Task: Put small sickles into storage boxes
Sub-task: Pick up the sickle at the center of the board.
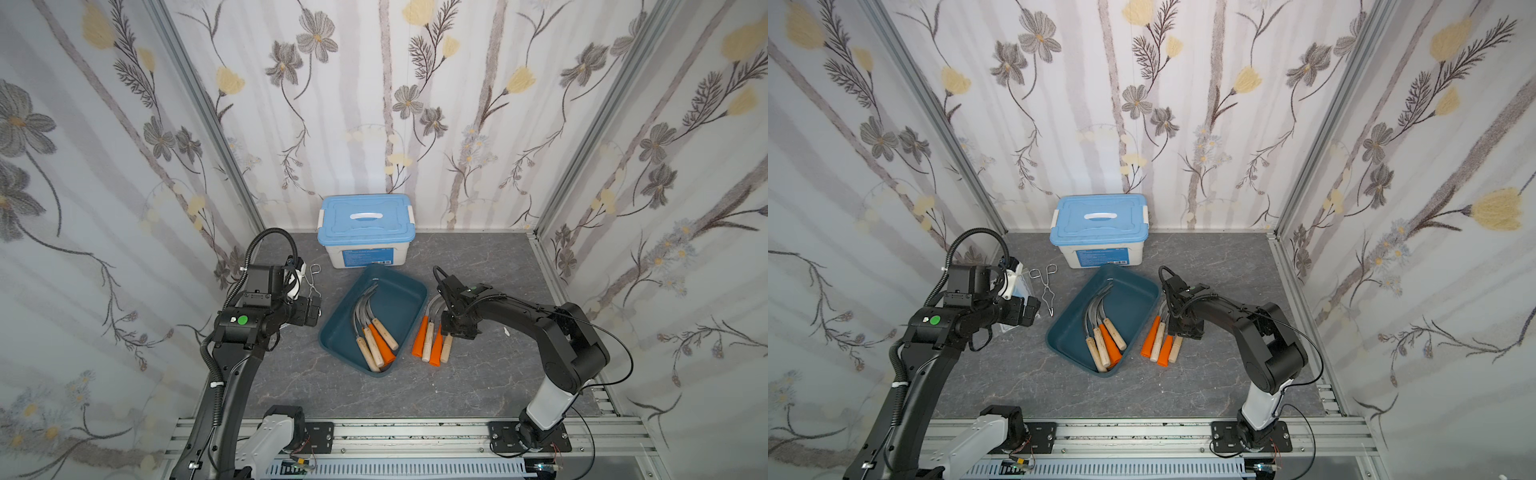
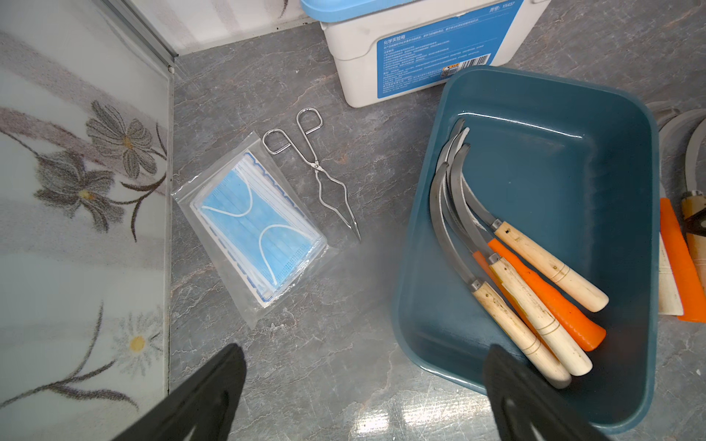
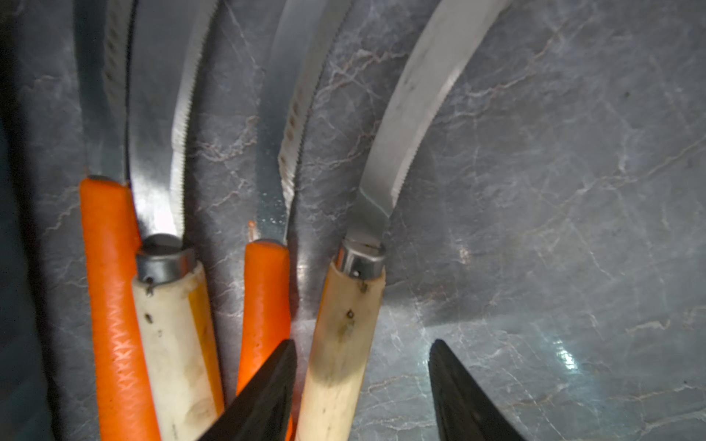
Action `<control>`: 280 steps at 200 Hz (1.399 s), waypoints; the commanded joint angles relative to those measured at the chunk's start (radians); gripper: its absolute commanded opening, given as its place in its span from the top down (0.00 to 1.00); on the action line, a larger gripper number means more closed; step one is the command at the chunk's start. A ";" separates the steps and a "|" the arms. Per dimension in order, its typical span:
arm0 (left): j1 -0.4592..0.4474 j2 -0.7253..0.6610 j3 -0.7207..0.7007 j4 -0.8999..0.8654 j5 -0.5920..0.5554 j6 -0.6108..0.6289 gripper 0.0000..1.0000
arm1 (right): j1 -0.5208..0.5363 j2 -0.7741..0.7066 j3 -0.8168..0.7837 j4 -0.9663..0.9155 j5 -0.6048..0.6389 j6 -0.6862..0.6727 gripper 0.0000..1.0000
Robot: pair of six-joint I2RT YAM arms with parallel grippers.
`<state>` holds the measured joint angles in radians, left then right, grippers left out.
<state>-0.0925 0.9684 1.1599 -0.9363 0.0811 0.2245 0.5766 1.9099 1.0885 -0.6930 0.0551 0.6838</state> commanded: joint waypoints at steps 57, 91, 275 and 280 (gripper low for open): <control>0.002 -0.011 -0.017 0.021 0.000 0.000 0.00 | 0.000 0.037 0.007 0.004 0.044 -0.012 0.46; 0.001 -0.009 -0.019 0.025 -0.003 0.000 0.00 | 0.001 0.038 0.001 0.005 0.049 -0.010 0.50; 0.005 -0.022 -0.013 0.024 -0.023 0.016 0.00 | 0.000 0.034 -0.028 0.041 0.020 0.013 0.64; 0.005 -0.023 -0.012 0.024 -0.022 0.016 0.00 | 0.000 0.034 -0.029 0.041 0.020 0.013 0.65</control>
<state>-0.0898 0.9485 1.1423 -0.9241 0.0631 0.2291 0.5758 1.9385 1.0695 -0.6666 0.0769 0.6880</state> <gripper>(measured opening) 0.997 0.356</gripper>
